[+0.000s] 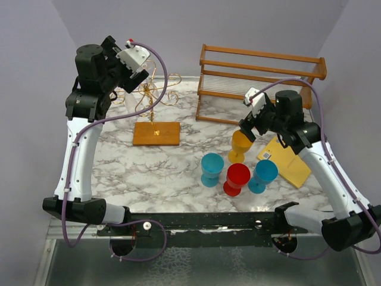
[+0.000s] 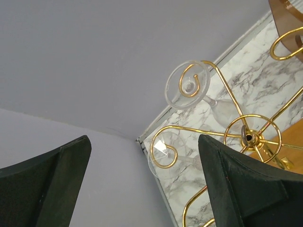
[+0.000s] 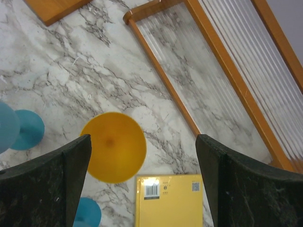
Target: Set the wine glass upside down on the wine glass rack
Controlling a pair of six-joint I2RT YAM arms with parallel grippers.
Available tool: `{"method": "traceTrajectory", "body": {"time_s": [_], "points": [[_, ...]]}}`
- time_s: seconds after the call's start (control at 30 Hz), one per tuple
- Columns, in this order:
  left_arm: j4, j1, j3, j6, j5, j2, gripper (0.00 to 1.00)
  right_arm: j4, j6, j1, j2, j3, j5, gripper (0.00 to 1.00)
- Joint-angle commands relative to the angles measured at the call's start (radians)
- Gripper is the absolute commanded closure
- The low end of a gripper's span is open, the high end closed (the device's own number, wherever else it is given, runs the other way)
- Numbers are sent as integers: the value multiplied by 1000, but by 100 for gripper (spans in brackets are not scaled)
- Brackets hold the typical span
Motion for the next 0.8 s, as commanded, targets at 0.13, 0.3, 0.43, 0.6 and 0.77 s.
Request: {"method": "traceTrajectory", "body": {"time_s": [0.13, 0.3, 0.43, 0.6, 0.77], "points": [[115, -2, 19, -196, 20, -23, 1, -121, -4, -5, -105, -90, 110, 12], [139, -2, -17, -222, 22, -32, 1, -141, 2, -7, -61, -88, 130, 21], [137, -2, -42, -228, 60, -43, 1, -141, 26, -7, 6, -53, 118, 30], [134, -2, -57, -230, 101, -53, 1, -151, 48, -7, 100, 4, 120, 45], [134, -2, -55, -244, 115, -54, 1, -150, 58, -7, 188, 37, 141, 59]]}}
